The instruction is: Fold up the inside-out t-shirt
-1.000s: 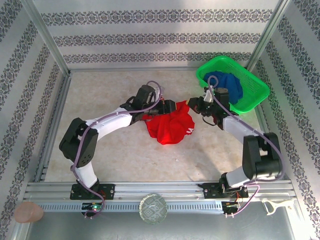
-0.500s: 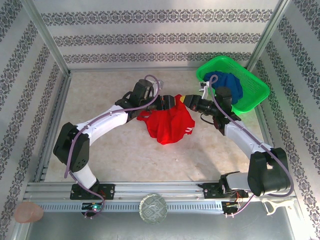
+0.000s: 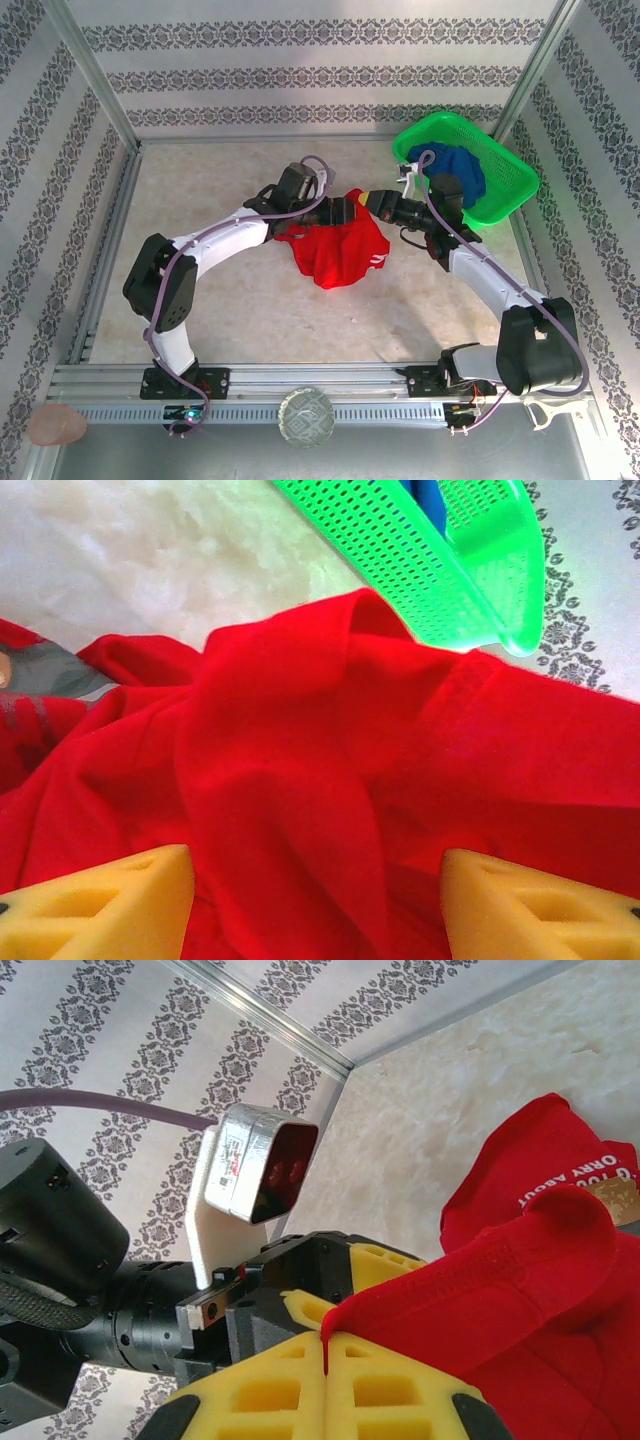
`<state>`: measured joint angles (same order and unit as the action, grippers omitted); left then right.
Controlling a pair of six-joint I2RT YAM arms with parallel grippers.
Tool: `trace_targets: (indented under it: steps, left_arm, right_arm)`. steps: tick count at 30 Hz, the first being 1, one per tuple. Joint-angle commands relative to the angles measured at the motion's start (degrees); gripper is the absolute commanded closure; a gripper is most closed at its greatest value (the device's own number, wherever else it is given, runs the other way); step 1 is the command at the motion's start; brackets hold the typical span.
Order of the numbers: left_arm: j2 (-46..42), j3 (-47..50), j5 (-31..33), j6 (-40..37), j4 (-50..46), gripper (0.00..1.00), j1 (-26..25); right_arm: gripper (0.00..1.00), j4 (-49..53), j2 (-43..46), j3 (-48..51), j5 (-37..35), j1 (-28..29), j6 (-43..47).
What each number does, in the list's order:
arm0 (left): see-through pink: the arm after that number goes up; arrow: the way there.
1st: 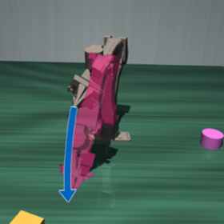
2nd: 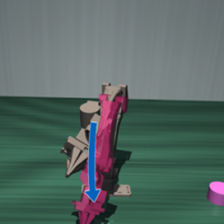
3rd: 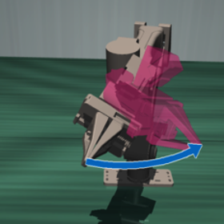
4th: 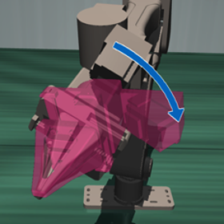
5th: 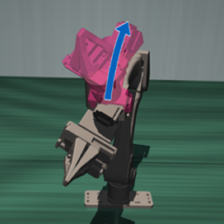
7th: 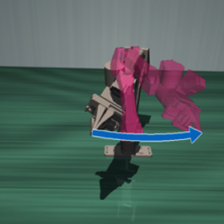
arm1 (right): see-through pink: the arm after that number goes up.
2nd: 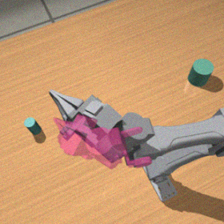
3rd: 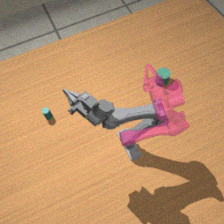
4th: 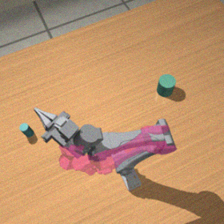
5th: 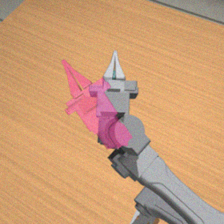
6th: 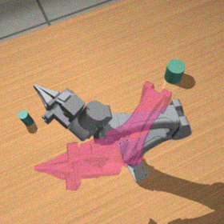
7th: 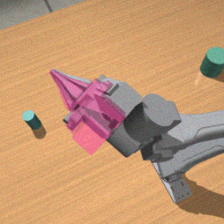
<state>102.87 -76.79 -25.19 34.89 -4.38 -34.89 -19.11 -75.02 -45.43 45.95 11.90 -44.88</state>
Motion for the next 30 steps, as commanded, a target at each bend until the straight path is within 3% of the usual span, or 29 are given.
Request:
trace_targets:
  steps: [1, 8, 12, 13, 17, 23, 30]
  left_arm:
    - [1.05, -2.72, -0.55, -2.01, -1.91, 0.39, -0.89]
    - [3.88, -5.52, -0.06, -2.96, -3.16, 0.65, -0.86]
    - [4.77, -7.96, -0.15, -4.85, -5.45, 0.98, -0.82]
    - [4.54, -8.65, 0.15, -5.56, -6.36, 1.0, -0.72]
    - [0.35, -9.35, 0.98, -7.18, -8.18, 1.0, 0.62]
    - [-14.41, 0.45, -0.28, -0.25, 2.38, 1.0, 3.52]
    - [-17.06, 3.93, -2.86, 4.81, 7.42, 1.0, 4.3]
  right_arm:
    - [1.0, -1.9, 1.15, 0.34, 0.28, 0.62, -0.29]
    - [1.0, -1.73, 1.65, 0.6, 0.21, 0.72, -0.55]
    - [1.0, -0.85, 2.63, 1.43, -0.6, 0.08, -0.34]
    - [1.0, -0.63, 2.68, 1.71, -0.82, -0.31, -0.35]
    - [1.0, 1.07, 2.09, 2.28, -2.23, -1.87, -0.39]
    - [1.0, 20.36, 0.25, -1.38, -14.61, -3.64, 4.37]
    - [1.0, 26.04, 1.46, -4.49, -17.79, -2.59, 5.87]
